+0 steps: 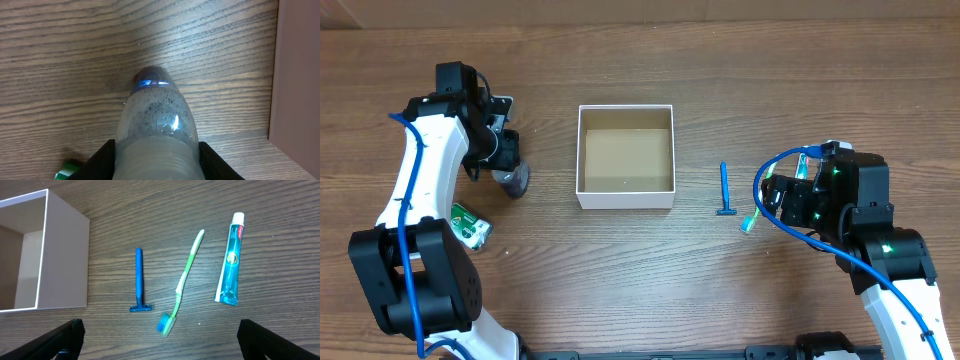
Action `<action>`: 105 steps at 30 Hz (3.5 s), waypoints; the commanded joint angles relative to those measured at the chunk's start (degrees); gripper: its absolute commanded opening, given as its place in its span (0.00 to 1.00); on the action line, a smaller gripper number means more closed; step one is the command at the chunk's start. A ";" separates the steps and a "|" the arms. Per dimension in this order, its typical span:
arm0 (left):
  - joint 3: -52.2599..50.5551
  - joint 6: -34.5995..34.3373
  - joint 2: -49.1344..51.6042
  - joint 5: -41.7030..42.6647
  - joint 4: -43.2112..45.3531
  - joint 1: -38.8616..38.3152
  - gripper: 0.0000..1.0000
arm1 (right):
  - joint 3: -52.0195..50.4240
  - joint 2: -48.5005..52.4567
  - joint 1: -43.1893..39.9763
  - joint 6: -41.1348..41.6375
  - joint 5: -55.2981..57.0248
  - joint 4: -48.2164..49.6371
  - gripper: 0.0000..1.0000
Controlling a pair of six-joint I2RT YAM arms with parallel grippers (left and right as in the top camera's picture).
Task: Pack container
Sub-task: 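Grasp the soap pump bottle with the left gripper and lift, then carry the bottle into the box and release it, then move the left gripper down to the green soap box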
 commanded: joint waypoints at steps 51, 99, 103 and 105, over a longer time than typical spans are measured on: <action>27.91 -37.88 17.51 -2.54 -0.09 -36.52 1.00 | 1.62 -0.26 -0.22 0.20 -0.59 -0.61 1.00; -21.88 -40.39 2.45 -5.38 12.57 16.33 0.92 | 1.62 -0.24 -0.22 0.17 -1.03 -0.94 1.00; -21.88 -40.41 2.47 -5.40 11.74 16.33 0.67 | 1.62 -0.24 -0.22 0.17 -1.01 -0.94 1.00; -21.88 -40.41 2.47 -5.40 11.06 16.33 0.59 | 1.62 -0.24 -0.22 0.17 -1.01 -0.94 1.00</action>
